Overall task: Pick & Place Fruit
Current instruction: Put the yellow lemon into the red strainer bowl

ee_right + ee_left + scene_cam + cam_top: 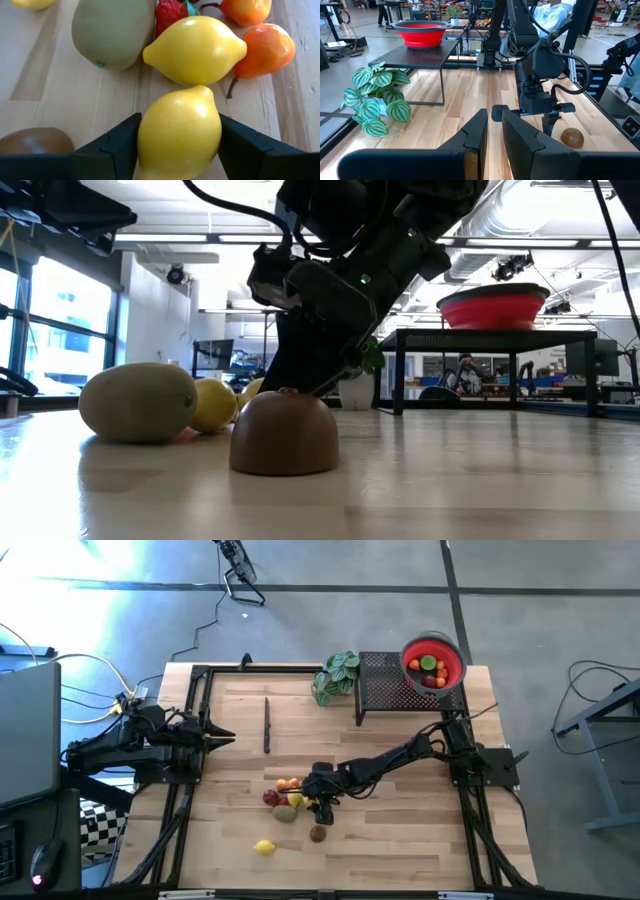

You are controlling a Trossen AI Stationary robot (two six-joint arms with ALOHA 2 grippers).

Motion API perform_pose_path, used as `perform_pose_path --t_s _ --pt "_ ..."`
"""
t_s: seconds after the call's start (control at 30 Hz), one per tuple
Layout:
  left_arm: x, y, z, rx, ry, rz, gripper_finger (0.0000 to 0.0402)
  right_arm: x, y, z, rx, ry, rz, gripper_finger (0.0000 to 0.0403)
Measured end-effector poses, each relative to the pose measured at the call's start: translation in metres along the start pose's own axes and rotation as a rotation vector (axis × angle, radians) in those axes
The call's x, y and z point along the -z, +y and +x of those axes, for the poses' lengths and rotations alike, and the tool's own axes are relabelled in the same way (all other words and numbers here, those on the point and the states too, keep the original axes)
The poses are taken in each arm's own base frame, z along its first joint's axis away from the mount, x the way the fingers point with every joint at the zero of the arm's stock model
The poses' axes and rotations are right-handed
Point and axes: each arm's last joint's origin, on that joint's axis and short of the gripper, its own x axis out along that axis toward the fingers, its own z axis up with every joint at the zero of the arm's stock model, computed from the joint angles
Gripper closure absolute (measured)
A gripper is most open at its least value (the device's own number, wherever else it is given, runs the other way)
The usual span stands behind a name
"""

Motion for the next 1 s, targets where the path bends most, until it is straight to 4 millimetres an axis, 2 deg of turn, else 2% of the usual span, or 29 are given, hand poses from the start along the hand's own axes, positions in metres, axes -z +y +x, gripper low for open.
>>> perform_pose_path --t_s 0.17,0.37,0.6,0.7,0.87,1.0 --pt "0.0 0.0 0.0 0.0 0.0 0.0 0.0348 0.0 -0.0001 0.0 0.003 0.0 0.0 0.0193" --pt "0.0 0.0 0.0 0.0 0.0 0.0 0.0348 0.0002 -0.0007 0.0001 0.034 -0.004 0.0 0.0169" --pt "0.0 0.0 0.0 0.0 0.0 0.0 0.0348 0.0002 -0.0003 0.0001 0.01 0.0 -0.001 0.0195" --pt "0.0 0.0 0.0 0.0 0.0 0.0 0.0348 0.0002 -0.0002 0.0001 -0.004 0.003 0.004 0.0194" --pt "0.0001 0.0 0.0001 0.0 0.0 0.0 0.0348 0.0001 -0.0001 0.0001 -0.004 0.002 0.009 0.0172" --pt "0.0001 0.0 0.0 0.0 0.0 0.0 0.0348 0.0001 0.0 0.0001 -0.006 0.002 0.004 0.0189"
